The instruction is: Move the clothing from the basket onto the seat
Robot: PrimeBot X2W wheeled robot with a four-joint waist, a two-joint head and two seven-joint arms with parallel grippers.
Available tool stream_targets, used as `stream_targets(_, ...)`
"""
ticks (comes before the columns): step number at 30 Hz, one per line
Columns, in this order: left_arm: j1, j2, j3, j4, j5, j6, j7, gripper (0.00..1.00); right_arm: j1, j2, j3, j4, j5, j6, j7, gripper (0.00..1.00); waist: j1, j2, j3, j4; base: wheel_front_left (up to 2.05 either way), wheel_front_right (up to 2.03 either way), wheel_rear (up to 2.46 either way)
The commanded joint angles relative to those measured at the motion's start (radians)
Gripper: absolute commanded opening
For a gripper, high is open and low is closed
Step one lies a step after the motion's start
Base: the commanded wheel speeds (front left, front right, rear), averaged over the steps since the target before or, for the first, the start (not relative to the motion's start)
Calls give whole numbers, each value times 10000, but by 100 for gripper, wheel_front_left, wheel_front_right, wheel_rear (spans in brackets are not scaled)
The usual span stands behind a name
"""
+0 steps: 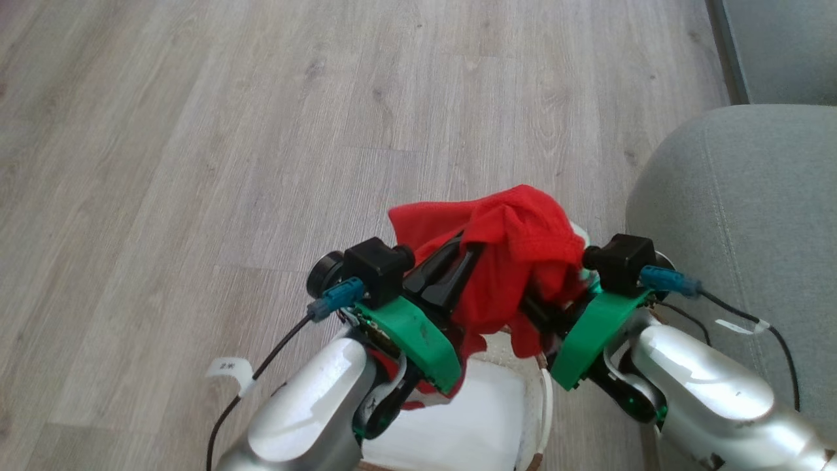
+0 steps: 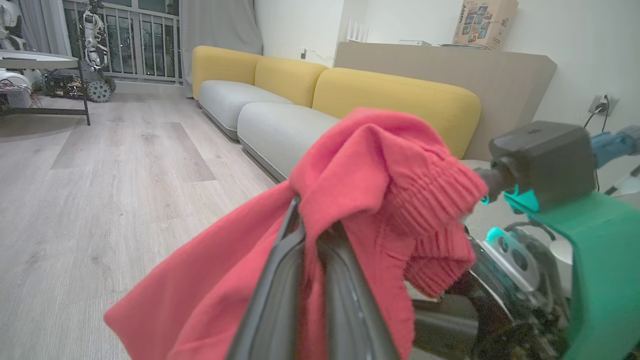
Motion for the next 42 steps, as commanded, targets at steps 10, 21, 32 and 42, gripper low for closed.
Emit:
stream_targets(10,-434,223,468,-22,-233,235,-297,0,0,-112,-366,-836,-29,-2,-67,0,0,0,-59,-354,0,0,0)
stream_targets(21,-268,359,648,169,-314,449,-501,0,744,-466,-1631,-1650,-389,-2,-67,0,0,0,-24,-734,0,0,0)
stream_targets(32,-221,390,755,386,-399,643,-613,100,1081,-748,-2738,-2264,-757,-2,-67,0,0,0,102,-1253,0,0,0)
stream_targets(42,-180,413,752,537,-448,716,-676,100,1205,-1143,-3527,-2802,-1045,-2,-67,0,0,0,152,-1862,0,0,0)
